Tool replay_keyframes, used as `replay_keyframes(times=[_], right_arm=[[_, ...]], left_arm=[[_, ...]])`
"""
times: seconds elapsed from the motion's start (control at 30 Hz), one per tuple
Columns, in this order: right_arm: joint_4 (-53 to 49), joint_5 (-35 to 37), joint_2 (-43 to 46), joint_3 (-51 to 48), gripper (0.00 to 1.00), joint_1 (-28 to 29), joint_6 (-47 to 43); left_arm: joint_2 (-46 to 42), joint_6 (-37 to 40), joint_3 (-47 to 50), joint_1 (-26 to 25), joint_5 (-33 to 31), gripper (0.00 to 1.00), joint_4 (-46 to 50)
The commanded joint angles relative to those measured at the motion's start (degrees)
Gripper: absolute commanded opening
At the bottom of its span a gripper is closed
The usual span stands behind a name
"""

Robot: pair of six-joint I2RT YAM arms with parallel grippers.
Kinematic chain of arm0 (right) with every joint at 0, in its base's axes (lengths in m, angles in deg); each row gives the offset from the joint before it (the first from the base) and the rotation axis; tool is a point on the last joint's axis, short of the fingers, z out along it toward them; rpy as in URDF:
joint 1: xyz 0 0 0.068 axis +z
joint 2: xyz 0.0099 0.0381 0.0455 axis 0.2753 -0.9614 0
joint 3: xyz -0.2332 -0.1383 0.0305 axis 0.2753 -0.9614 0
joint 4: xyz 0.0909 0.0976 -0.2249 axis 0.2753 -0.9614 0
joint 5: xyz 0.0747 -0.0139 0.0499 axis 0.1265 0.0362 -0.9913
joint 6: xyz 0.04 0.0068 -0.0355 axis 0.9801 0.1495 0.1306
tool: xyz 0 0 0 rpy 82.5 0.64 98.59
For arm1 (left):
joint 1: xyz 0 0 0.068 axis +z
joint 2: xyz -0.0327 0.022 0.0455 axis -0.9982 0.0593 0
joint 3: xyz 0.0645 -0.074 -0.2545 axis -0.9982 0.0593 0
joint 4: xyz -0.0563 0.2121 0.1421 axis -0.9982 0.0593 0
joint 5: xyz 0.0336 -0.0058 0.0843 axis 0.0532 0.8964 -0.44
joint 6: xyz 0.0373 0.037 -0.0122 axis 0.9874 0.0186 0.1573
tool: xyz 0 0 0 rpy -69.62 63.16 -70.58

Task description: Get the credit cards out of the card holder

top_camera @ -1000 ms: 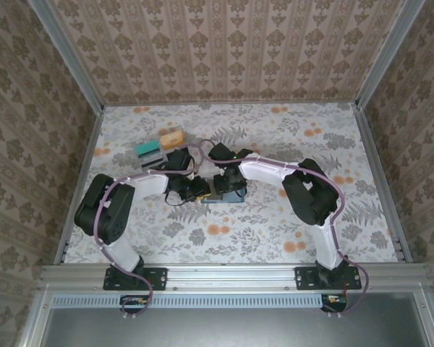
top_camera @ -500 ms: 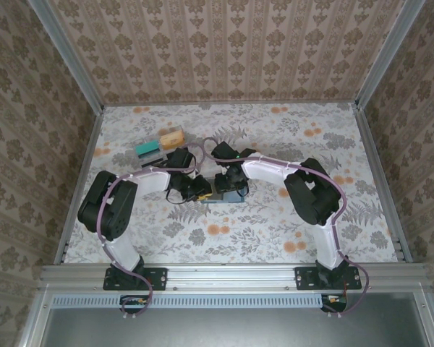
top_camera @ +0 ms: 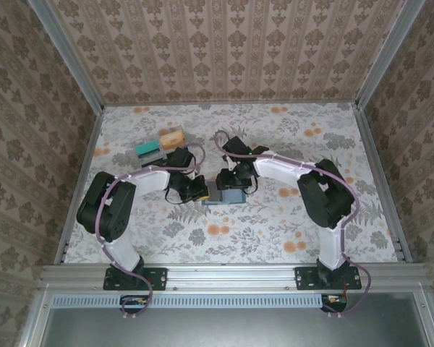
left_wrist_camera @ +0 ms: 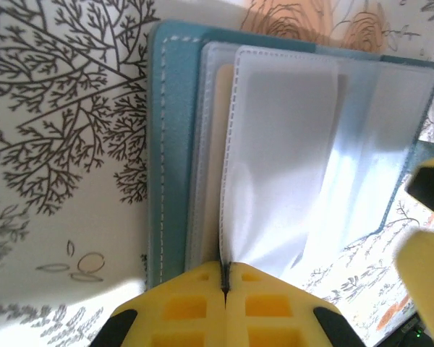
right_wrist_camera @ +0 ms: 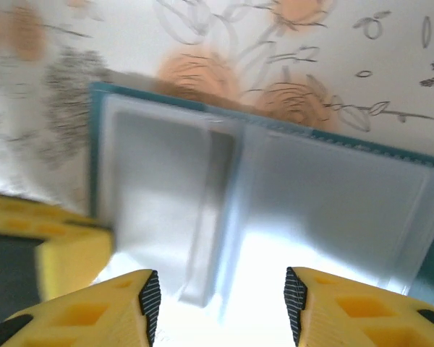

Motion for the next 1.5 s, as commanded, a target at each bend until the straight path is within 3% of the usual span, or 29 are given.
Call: replay_keyframes(times=[0.0,0.13,0.2,0.27,0.37,0.7,1.0,1.13,1.2,1.47], right_arm=[[7.0,-7.2,7.4,-3.3,0.55,-0.8,3.8],[11.8,-8.9,12.5,-7.6,0.57,-1.8,7.2],[13.2,-8.9,14.7,-9.3,0.58,-2.1,8.2],[13.7,-8.3,16.6,-10.9,0.57,-2.5,8.7],[14.5,-8.6,19.5,-12.9,0.55,-3.8,10.1],[13.7,-4.4,28.0,-17.0,0.54,-7.7,11.3],[10.2,-1.3,28.5,-17.6,0.55,-7.3,10.3],[5.8,3.8,26.3,-15.7,0.52,-3.9,7.8],[4.5,6.4,24.8,-15.0,0.5,-1.6,7.3],[3.6,9.8,17.7,-12.3,0.39,4.3,12.4]], left_arm=[[-3.6,1.0,1.0,0.5,-0.9,0.0,1.7],[-5.2,-1.1,2.9,0.2,1.4,0.0,-3.2],[-5.3,-1.9,3.0,-0.2,2.9,0.09,-5.7],[-4.7,-2.5,2.5,-1.0,4.6,0.25,-8.4],[-3.2,-2.8,0.4,-2.7,6.3,0.37,-10.5],[1.1,-7.2,-2.8,-6.5,7.8,0.52,-17.0],[-4.5,-4.8,-0.1,-4.6,-1.7,0.77,-10.9],[-9.2,-3.7,3.9,-2.6,-4.7,0.89,-11.1],[-11.5,-3.3,5.6,-1.6,-6.1,1.0,-10.7],[-16.6,-3.3,8.4,-0.1,-10.3,1.0,-7.8]])
